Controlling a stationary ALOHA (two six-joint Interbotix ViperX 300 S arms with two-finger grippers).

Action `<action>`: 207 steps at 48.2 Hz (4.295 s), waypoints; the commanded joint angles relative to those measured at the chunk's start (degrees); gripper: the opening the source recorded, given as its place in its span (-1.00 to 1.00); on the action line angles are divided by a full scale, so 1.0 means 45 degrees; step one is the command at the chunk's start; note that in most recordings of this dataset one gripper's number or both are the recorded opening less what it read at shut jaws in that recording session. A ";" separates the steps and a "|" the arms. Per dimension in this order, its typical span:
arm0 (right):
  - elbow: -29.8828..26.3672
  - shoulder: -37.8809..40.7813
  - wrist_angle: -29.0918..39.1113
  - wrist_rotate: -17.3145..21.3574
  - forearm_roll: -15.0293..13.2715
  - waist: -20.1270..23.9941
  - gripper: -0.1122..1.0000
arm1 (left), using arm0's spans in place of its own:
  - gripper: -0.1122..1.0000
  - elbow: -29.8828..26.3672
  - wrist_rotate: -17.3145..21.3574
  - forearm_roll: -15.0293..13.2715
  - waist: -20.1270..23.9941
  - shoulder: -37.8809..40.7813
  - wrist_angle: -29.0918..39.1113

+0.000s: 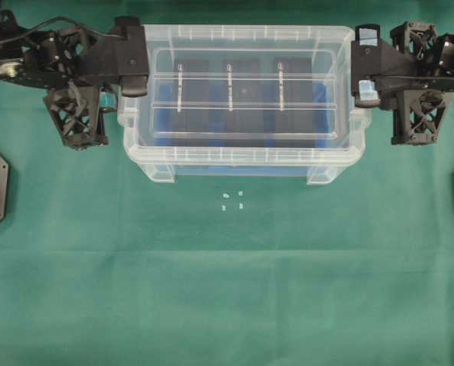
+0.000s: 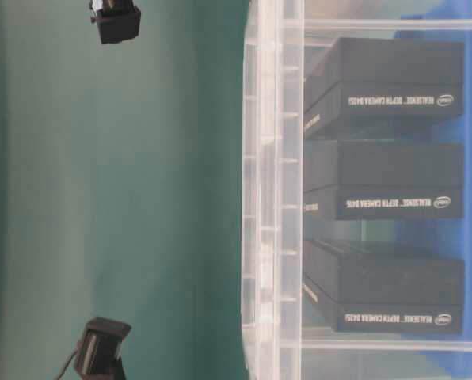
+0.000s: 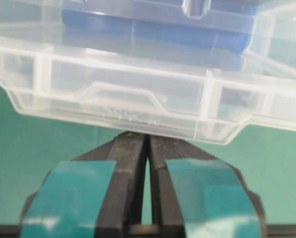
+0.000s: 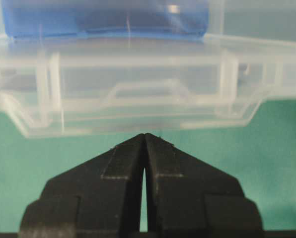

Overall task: Clamp the lid of the box with both arms, then lift and open it.
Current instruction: 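Lower both grippers onto the lid ends and clamp the lid rim, then lift the clamped lid upward off the box with both grippers, then carry the lid toward the front of the table with both grippers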

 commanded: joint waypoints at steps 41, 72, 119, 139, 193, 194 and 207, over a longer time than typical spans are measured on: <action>-0.1211 0.0957 -0.0312 0.0020 0.0059 0.0156 -0.79 | -0.77 -0.0430 0.0059 0.0020 0.0020 0.0059 0.0078; -0.1348 0.0957 -0.0273 0.0020 0.0059 0.0195 -0.79 | -0.77 -0.0430 0.0000 0.0020 0.0039 0.0039 0.0117; -0.1914 0.0586 0.0547 0.0039 0.0059 0.0215 -0.79 | -0.77 -0.0469 -0.0156 0.0020 0.0039 -0.0527 0.0625; -0.2109 0.0410 0.0684 0.0039 0.0059 0.0273 -0.79 | -0.77 -0.0996 -0.0156 0.0020 -0.0078 -0.0547 0.1152; -0.3125 -0.0176 0.2129 0.0254 0.0020 0.1152 -0.79 | -0.77 -0.2090 -0.0801 0.0039 -0.0957 -0.1055 0.2598; -0.3145 -0.0195 0.2129 0.0352 0.0020 0.1211 -0.79 | -0.77 -0.2090 -0.0859 0.0039 -0.1035 -0.1074 0.2617; -0.3145 -0.0508 0.2344 0.1523 -0.0039 0.2461 -0.79 | -0.77 -0.2187 -0.1660 0.0098 -0.2227 -0.1113 0.2813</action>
